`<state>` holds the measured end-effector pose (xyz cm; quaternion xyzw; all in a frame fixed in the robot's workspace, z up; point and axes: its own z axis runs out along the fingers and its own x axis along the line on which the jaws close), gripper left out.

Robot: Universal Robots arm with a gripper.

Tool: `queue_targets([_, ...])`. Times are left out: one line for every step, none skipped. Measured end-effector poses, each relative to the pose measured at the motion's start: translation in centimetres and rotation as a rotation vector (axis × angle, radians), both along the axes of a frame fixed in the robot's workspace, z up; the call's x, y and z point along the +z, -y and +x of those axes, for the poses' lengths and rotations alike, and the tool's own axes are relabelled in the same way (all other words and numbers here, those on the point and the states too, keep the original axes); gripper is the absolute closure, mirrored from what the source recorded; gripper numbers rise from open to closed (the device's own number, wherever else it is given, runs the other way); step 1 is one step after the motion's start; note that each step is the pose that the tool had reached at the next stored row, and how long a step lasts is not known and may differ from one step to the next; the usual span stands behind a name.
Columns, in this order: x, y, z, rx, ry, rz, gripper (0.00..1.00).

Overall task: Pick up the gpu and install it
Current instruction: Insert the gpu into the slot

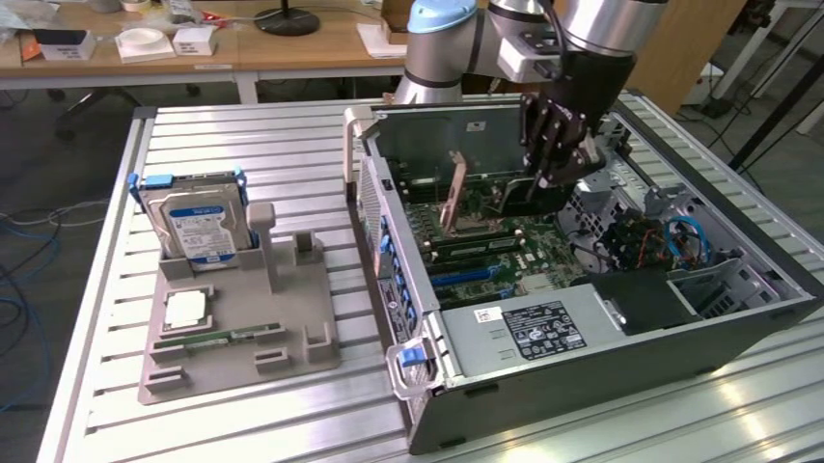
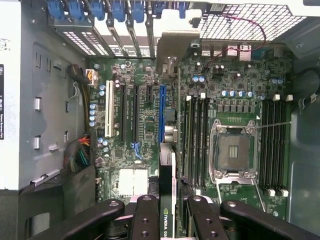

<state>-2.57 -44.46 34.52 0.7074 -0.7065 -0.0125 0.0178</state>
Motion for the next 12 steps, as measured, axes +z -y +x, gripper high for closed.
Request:
queue_targets([-0.04, 0.0, 0.0, 0.0, 0.0, 0.0, 0.74])
queue_targets([-0.08, 0.0, 0.0, 0.0, 0.0001, 0.0, 0.74])
queue_targets([-0.12, 0.0, 0.0, -0.001, 0.0, 0.0001, 0.74])
queue_targets([-0.15, 0.0, 0.0, -0.001, 0.0, 0.0, 0.74])
queue_targets([-0.19, 0.0, 0.0, -0.001, 0.0, 0.0, 0.74])
queue_targets([-0.23, 0.0, 0.0, -0.001, 0.0, 0.0, 0.74])
queue_targets([-0.26, 0.0, 0.0, -0.001, 0.0, -0.0001, 0.74])
queue_targets([-0.3, 0.0, 0.0, -0.002, 0.0, 0.0001, 0.74])
queue_targets([-0.33, 0.0, 0.0, -0.002, 0.0, 0.0, 0.74])
queue_targets([-0.37, 0.0, 0.0, -0.002, 0.0, 0.0, 0.74])
queue_targets([-0.4, 0.0, 0.0, -0.002, 0.0, 0.0, 0.74])
queue_targets([-0.44, 0.0, 0.0, -0.002, 0.0, 0.0, 0.74])
